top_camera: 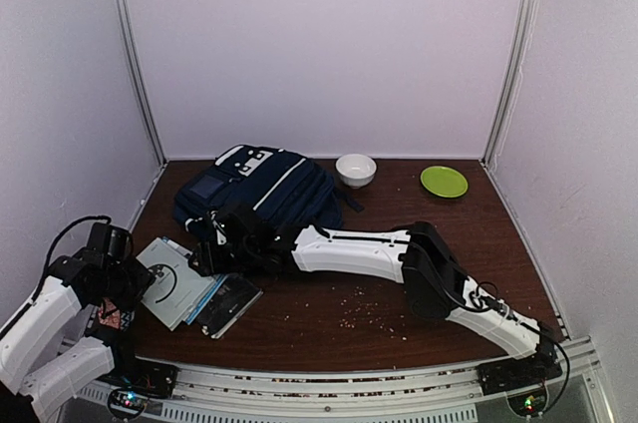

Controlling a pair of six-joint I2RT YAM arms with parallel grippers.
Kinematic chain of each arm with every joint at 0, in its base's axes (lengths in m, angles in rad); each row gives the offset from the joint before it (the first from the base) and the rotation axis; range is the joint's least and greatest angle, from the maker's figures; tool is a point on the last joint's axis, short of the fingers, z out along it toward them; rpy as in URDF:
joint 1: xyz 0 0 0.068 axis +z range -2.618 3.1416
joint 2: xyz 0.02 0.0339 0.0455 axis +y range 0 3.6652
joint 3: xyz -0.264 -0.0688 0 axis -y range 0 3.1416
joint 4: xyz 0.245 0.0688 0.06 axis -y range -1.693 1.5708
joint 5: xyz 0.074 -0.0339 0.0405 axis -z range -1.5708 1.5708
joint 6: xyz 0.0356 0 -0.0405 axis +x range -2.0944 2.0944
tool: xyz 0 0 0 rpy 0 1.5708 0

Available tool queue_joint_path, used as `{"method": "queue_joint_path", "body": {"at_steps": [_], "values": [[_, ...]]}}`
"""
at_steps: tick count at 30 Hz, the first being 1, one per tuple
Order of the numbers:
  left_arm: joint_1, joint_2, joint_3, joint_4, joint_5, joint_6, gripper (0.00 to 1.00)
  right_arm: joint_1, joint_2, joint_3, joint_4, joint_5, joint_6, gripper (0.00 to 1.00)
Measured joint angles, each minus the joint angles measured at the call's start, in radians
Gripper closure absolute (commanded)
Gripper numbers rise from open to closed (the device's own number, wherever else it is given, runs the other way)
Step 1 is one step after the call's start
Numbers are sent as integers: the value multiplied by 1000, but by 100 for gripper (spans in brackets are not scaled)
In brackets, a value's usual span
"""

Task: Pack the student bag
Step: Pick up the book from the center of the board.

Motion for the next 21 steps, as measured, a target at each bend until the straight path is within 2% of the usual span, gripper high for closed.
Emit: {"method": "queue_joint_path", "body": {"at_steps": [11, 18, 21], "values": [[2, 6, -20, -6, 34, -43, 11, 0, 11, 5, 4, -12, 8, 30], [2, -4, -18, -8, 60, -42, 11, 0, 11, 5, 4, -27, 12, 42], [2, -14, -21, -2, 71, -42, 13, 0, 11, -1, 6, -42, 20, 43]]}}
